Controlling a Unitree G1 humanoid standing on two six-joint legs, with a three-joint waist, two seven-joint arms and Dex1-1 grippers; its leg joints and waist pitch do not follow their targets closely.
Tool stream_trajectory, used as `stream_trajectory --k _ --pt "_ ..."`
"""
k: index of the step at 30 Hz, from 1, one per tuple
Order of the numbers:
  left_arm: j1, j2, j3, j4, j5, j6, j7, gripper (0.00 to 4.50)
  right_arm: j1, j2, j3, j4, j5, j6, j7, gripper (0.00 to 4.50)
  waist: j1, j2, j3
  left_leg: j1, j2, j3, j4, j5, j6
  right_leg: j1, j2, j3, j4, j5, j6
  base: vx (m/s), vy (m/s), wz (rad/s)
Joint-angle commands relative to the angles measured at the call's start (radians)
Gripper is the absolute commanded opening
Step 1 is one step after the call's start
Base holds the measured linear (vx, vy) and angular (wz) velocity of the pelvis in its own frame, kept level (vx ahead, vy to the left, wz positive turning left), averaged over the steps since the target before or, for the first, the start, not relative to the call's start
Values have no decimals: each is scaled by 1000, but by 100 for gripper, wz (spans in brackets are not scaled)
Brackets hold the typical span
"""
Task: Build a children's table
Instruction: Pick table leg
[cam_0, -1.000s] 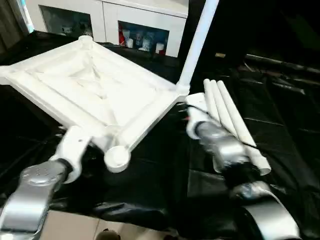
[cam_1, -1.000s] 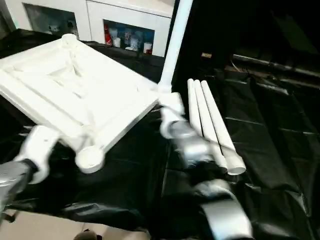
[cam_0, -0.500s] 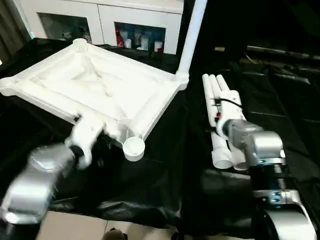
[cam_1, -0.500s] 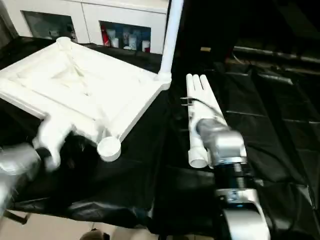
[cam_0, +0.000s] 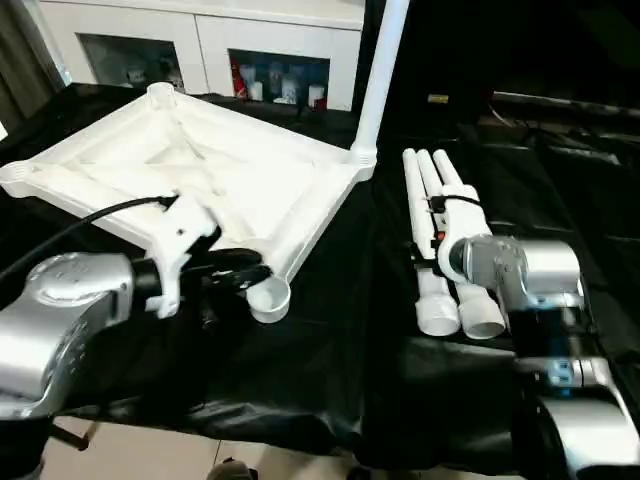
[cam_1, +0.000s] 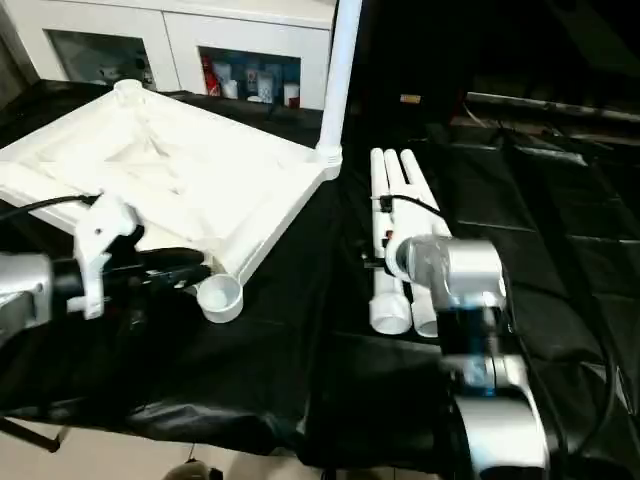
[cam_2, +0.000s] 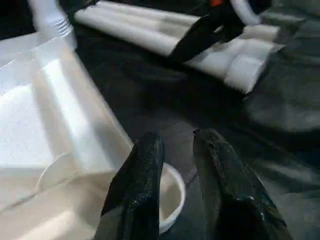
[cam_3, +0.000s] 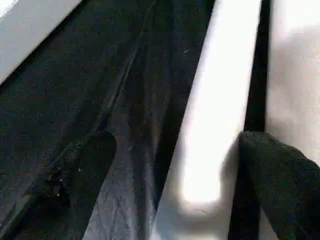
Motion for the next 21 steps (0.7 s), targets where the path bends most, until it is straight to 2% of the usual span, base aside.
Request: stream_trajectory --k 1,2,3,4,7,11,14,19,21 --pt "-20 -3 -24 13 -3 -9 -16 126 -18 -14 10 47 18 35 16 445 1 -3 -68 -1 8 2 -65 -153 -44 55 -64 55 -76 -260 -115 0 0 0" --pt "-23 -3 -27 15 -2 -11 -17 126 -19 -13 8 54 20 39 17 445 2 -6 -69 -1 8 2 -65 -150 -44 54 -64 56 -75 -268 -110 0 0 0" --pt "-28 -3 -33 21 -1 -16 -20 126 -23 -10 2 70 25 48 19 445 4 1 -71 2 8 2 -64 -144 -46 52 -64 57 -73 -262 -111 0 0 0" --pt "-32 -3 -39 24 -1 -19 -22 126 -26 -9 -1 85 25 51 19 445 3 1 -70 1 8 2 -63 -143 -48 51 -63 58 -73 -255 -112 0 0 0" --pt "-49 -5 -61 37 -6 -28 -32 126 -33 -9 1 134 18 56 24 445 5 -4 -74 3 8 4 -62 -125 -49 52 -63 58 -68 -208 -126 0 0 0" --pt "-82 -21 -79 50 -23 -17 -36 126 -40 -5 3 181 23 47 37 406 6 -2 -73 1 9 3 -61 -130 -52 54 -65 58 -69 -228 -123 0 0 0" --pt "-102 -40 -86 65 -24 -20 -27 126 -43 -7 3 201 28 41 39 372 5 -4 -74 0 8 3 -61 -133 -55 55 -65 58 -69 -227 -121 0 0 0" --pt "-120 -54 -108 74 -25 -19 -31 126 -48 -7 -6 216 35 39 35 339 6 -6 -76 -1 8 3 -60 -126 -54 56 -64 58 -69 -224 -119 0 0 0" --pt "-129 -55 -134 85 -8 -36 -34 126 -50 -8 -17 229 42 36 37 324 7 0 -76 -1 8 3 -59 -124 -54 56 -63 58 -67 -212 -123 0 0 0"
